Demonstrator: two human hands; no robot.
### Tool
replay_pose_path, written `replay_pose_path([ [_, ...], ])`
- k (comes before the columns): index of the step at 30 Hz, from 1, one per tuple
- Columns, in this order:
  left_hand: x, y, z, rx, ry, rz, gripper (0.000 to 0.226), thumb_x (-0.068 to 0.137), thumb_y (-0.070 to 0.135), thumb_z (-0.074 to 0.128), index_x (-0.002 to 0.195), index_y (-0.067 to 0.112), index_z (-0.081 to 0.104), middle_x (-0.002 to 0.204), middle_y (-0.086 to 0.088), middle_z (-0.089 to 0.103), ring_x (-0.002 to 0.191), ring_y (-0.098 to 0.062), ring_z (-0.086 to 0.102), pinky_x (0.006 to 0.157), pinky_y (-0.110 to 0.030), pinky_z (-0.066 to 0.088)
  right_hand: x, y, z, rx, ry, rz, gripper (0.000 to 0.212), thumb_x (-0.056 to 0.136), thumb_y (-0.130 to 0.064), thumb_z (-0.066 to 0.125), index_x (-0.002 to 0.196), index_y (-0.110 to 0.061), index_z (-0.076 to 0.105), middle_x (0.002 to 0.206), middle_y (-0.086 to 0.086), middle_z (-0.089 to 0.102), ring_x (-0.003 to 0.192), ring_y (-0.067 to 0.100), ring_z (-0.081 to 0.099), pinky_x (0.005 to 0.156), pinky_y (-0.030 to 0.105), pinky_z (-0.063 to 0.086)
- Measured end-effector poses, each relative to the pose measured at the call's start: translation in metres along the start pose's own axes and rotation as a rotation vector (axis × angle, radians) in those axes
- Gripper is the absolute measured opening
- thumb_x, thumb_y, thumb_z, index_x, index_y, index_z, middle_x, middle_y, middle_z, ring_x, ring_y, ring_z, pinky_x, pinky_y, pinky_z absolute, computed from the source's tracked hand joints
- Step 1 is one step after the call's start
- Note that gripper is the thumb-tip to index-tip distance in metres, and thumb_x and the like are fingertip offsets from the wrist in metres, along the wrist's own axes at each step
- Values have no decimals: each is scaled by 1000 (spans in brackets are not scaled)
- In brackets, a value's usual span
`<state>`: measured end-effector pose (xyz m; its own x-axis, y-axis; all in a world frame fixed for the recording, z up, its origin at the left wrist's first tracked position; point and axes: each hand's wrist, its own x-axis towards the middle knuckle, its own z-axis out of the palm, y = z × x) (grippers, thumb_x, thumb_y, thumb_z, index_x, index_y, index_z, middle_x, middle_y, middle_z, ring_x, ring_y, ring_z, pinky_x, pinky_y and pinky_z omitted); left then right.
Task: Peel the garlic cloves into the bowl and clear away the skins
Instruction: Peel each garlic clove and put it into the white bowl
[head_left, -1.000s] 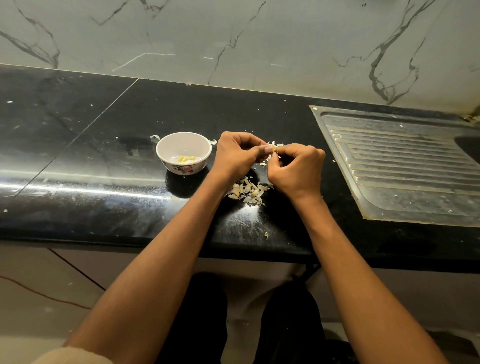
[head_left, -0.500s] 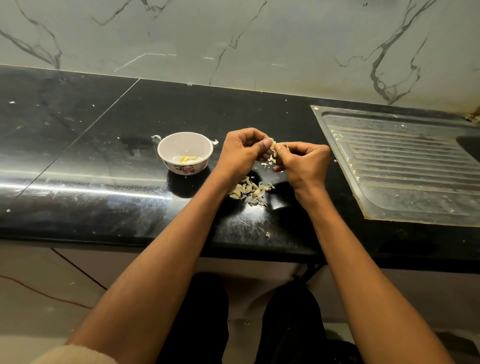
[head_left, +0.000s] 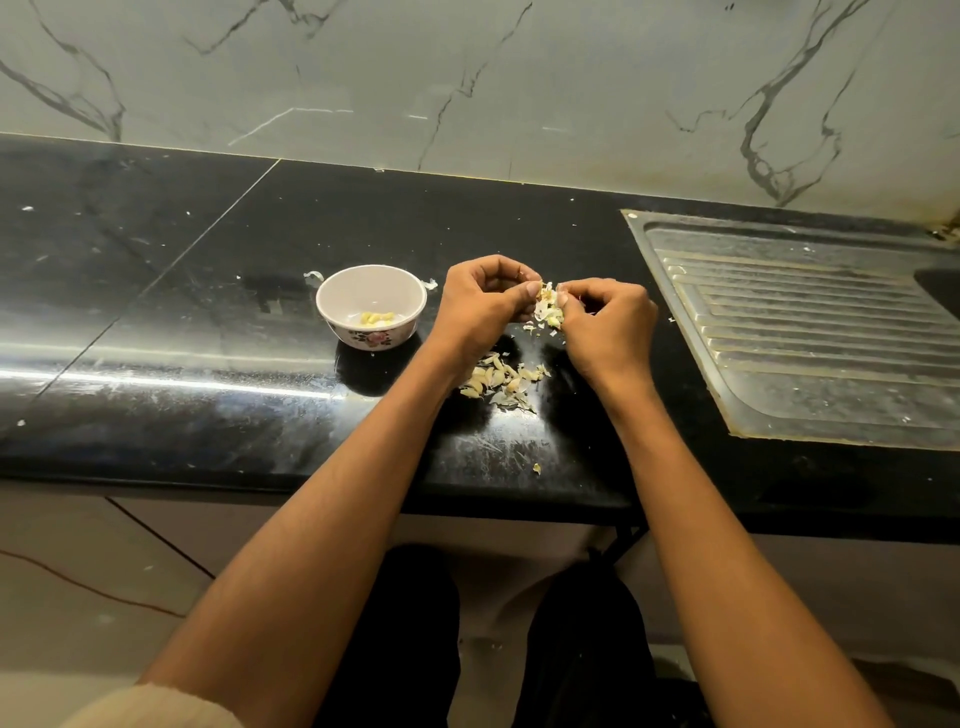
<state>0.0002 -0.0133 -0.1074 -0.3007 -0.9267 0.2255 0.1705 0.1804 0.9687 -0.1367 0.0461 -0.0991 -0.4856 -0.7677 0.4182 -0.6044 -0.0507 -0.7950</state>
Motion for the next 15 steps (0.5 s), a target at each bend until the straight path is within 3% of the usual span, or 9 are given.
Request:
replay_pose_path([
  [3,0,0,0,7,-2,15,6,91,-1,71,97,-4,71,74,-5,70,72,-15,66,73,-34,60,-2,-2,4,-59,-21,-83,15,92,-15,72,101,-11,83,95,5,78,81,9,66,74,19,50],
  [7,0,1,-1,-40,-43,22,18,93,-2,69,109,3,76,75,-6,67,76,-20,64,72,-33,57,-2,-1,2,-67,17,-123,10,82,-17,83,92,-13,84,83,2,79,69,7,68,65,15,53],
  [12,0,0,-2,-10,-33,18,14,92,-1,70,98,8,79,79,-2,75,71,-13,65,63,-23,53,1,4,1,-20,-13,-25,22,75,-5,82,93,-17,84,83,-5,79,75,1,72,76,22,61],
  [15,1,-2,-4,-20,-8,26,12,89,0,74,96,9,79,79,-5,76,72,-14,67,61,-22,52,2,3,2,22,-26,29,23,80,-13,81,103,-18,83,93,-5,80,82,-1,73,82,20,60],
])
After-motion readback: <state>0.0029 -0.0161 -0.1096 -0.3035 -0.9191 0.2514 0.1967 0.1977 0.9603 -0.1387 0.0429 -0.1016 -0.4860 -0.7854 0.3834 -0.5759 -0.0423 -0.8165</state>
